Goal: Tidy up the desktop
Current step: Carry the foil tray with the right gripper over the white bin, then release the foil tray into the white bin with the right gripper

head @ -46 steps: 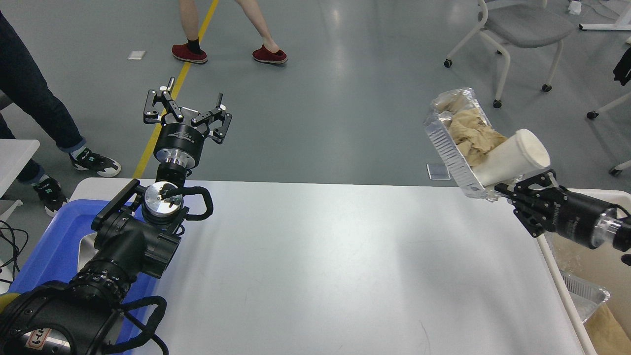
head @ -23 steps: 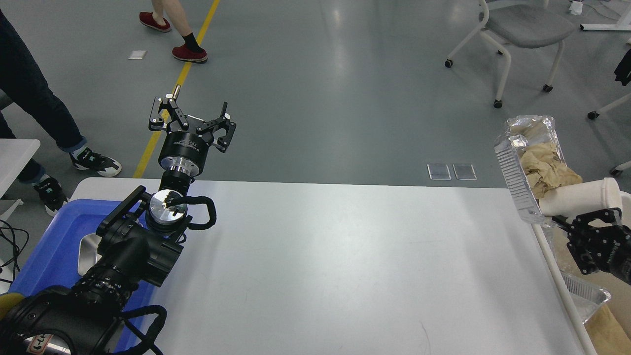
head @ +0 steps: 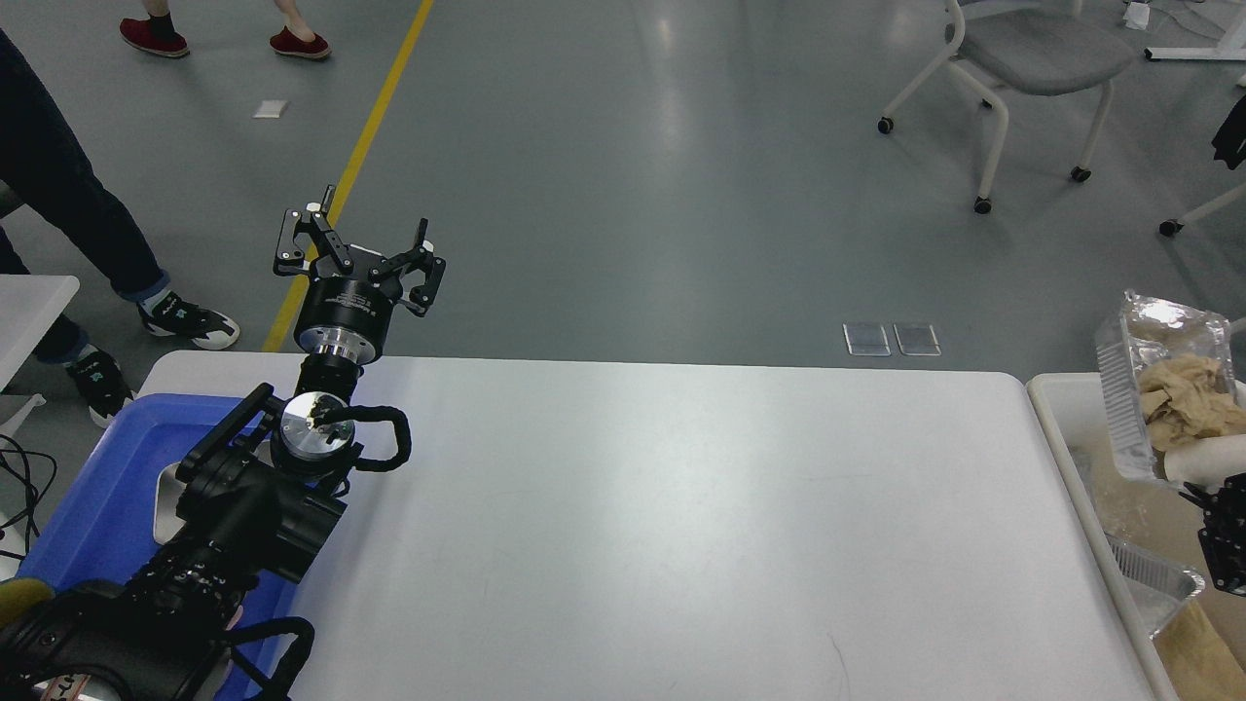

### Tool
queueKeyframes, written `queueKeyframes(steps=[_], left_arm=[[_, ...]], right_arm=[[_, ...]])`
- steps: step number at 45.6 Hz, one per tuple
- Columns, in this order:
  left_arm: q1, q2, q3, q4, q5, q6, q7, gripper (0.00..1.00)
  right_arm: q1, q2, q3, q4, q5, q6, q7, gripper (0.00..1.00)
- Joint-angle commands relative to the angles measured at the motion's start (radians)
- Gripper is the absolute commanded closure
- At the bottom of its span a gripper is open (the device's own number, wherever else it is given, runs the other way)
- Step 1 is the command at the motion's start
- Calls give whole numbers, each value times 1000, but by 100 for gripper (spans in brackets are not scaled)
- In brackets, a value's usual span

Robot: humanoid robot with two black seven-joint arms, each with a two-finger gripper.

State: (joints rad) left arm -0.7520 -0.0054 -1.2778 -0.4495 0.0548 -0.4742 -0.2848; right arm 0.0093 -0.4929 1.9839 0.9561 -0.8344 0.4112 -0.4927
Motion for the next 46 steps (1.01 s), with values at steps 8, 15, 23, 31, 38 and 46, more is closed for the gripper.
queueKeyframes(steps=[8, 15, 23, 31, 38, 46], left_arm=[[-3, 15, 6, 0, 2, -3, 3, 3], [-1, 15, 37, 2, 2, -3, 1, 3], [-1, 15, 38, 2, 2, -3, 1, 3], [-1, 16, 52, 2, 2, -1, 1, 3], [-1, 16, 58, 2, 2, -1, 3, 3], [-1, 15, 81, 2, 2, 0, 3, 3]], right_arm=[[18, -24, -5, -86, 0, -189, 3, 100], [17, -24, -14, -89, 0, -276, 3, 100], [14, -30, -30, -88, -2, -357, 3, 100], [5, -29, -37, -86, 0, -354, 3, 100], [5, -29, -43, -85, 1, -354, 3, 100], [11, -27, -42, -83, 1, -350, 3, 14]])
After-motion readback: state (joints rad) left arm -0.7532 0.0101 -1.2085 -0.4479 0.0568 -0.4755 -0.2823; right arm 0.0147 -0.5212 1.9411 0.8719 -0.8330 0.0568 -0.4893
